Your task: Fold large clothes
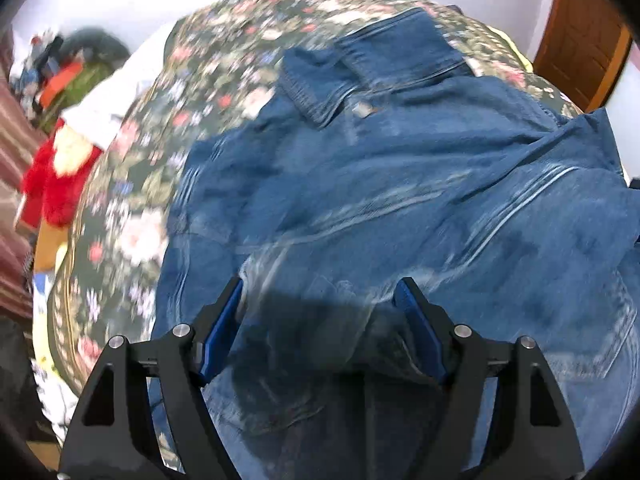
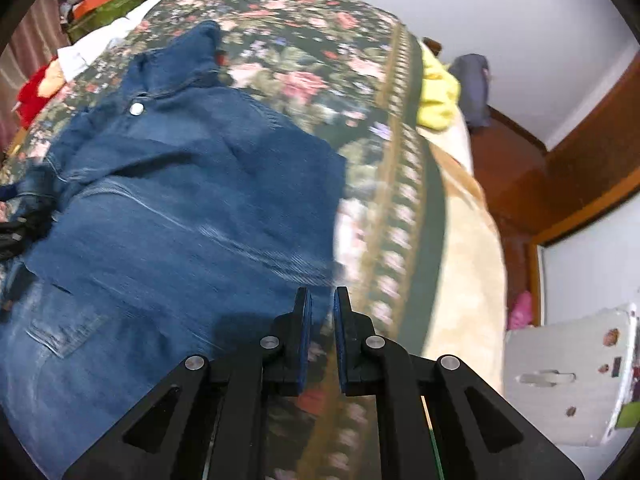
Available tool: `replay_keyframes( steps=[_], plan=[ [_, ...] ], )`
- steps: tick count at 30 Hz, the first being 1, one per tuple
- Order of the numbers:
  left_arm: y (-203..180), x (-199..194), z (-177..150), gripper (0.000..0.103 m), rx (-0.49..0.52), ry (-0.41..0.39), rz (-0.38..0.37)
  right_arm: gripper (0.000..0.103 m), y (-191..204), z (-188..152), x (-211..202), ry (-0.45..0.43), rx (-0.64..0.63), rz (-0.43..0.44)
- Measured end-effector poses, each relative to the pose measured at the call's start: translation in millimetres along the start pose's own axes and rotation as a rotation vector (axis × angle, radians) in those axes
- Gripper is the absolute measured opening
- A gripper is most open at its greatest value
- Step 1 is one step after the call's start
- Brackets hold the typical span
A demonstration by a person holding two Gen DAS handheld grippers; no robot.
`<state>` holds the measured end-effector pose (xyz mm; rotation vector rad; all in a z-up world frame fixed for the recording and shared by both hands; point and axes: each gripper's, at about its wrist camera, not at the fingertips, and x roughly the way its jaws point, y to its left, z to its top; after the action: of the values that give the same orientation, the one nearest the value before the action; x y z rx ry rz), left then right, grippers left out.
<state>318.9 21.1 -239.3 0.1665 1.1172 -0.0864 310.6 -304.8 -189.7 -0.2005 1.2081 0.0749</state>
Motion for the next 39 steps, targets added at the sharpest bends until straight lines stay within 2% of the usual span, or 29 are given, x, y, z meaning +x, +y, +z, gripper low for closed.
replay_keyframes(
  steps=[4,5,7,8,9,11,14,18,21,25,28,31,35,39],
  plan=[
    [28,11,-20,0.076,-0.131,0.071,-0.118,0.007,-18,-13,17,0.076,0.035,-0.024],
    [31,12,-25,0.074,-0.160,0.075,-0.140,0.006,-24,-20,23,0.094,0.056,-0.001],
    [37,14,-28,0.066,-0.219,0.070,-0.173,0.006,-32,-27,30,0.106,0.110,0.053],
    [39,13,-28,0.055,-0.239,0.063,-0.177,0.007,-36,-28,28,0.097,0.128,0.064],
    [41,11,-25,0.048,-0.255,0.056,-0.162,0.006,-40,-28,25,0.094,0.148,0.079],
    [44,4,-19,0.043,-0.262,0.021,-0.164,0.007,-48,-24,13,0.056,0.190,0.123],
    [39,-12,-5,0.041,-0.212,-0.052,-0.099,0.007,-60,-16,-8,-0.013,0.238,0.193],
    [26,-43,19,0.040,-0.102,-0.178,0.032,0.007,-65,-1,-30,-0.088,0.281,0.271],
    [22,-75,41,0.040,-0.034,-0.301,0.089,0.007,-53,10,-40,-0.123,0.268,0.246],
    [26,-91,61,0.040,0.028,-0.386,0.169,0.007,-32,26,-30,-0.111,0.226,0.230],
    [37,-81,65,0.040,0.038,-0.364,0.183,0.006,-15,31,-10,-0.069,0.186,0.227],
    [50,-53,57,0.041,0.029,-0.287,0.158,0.006,3,30,11,-0.056,0.143,0.157],
    [58,-9,33,0.040,0.004,-0.176,0.128,0.006,15,27,10,-0.087,0.092,0.093],
    [57,20,12,0.041,0.002,-0.119,0.104,0.006,16,23,8,-0.091,0.081,0.072]
  ],
)
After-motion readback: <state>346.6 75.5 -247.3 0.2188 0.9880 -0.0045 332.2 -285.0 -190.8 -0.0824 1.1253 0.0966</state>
